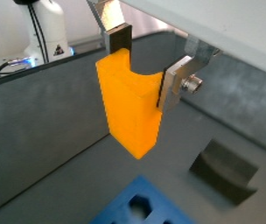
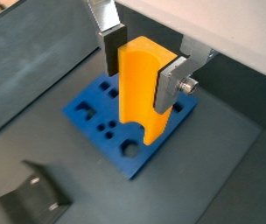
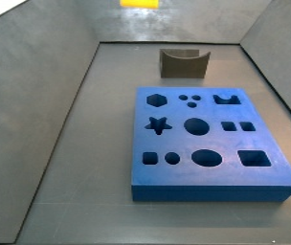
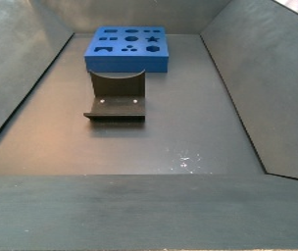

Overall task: Pick up the arch object. Move up. Place the arch object on the fixture. Regrasp the arch object. Move to above the board. Insert the arch object.
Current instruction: Move to above the board, then insert the arch object.

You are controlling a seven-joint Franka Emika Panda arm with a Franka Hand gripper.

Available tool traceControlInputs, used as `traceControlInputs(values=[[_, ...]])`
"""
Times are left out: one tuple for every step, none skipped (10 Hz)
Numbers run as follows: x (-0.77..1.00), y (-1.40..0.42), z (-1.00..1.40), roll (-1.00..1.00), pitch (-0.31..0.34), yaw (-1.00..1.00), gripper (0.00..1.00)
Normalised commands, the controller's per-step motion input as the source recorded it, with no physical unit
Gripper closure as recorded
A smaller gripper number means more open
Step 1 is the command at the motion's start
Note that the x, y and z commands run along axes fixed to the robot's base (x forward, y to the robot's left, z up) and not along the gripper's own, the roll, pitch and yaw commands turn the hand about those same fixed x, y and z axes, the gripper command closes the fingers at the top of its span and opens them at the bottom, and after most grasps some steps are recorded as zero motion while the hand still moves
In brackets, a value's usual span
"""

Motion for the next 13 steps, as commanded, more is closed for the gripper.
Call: traceControlInputs(values=[[-0.06,0.0,0.0,-0.69,-0.019,-0.08,1.0],[-0.05,0.01,0.0,-0.47,-0.023,-0.04,1.0],[-0.04,0.0,0.0,-0.27,-0.017,-0.02,1.0],[0.0,0.0,0.0,0.0,-0.007,0.0,1.0],[0.02,0.0,-0.13,0.0,-0.041,0.0,1.0],[0.19,0.0,-0.2,0.0,-0.063,0.0,1.0],[0.44,0.02,-0.15,0.0,-0.06,0.02,1.0],[0.39,0.03,-0.15,-0.07,-0.267,0.28,1.0],[0.59,0.0,-0.09,-0.06,-0.227,0.28,1.0],[0.88,0.01,-0.04,0.0,-0.04,0.18,1.0],[0.97,0.02,-0.06,0.0,-0.004,0.15,1.0],[1.0,0.05,-0.06,0.02,0.0,0.13,1.0],[1.0,0.09,-0.07,0.05,0.0,0.13,1.0]])
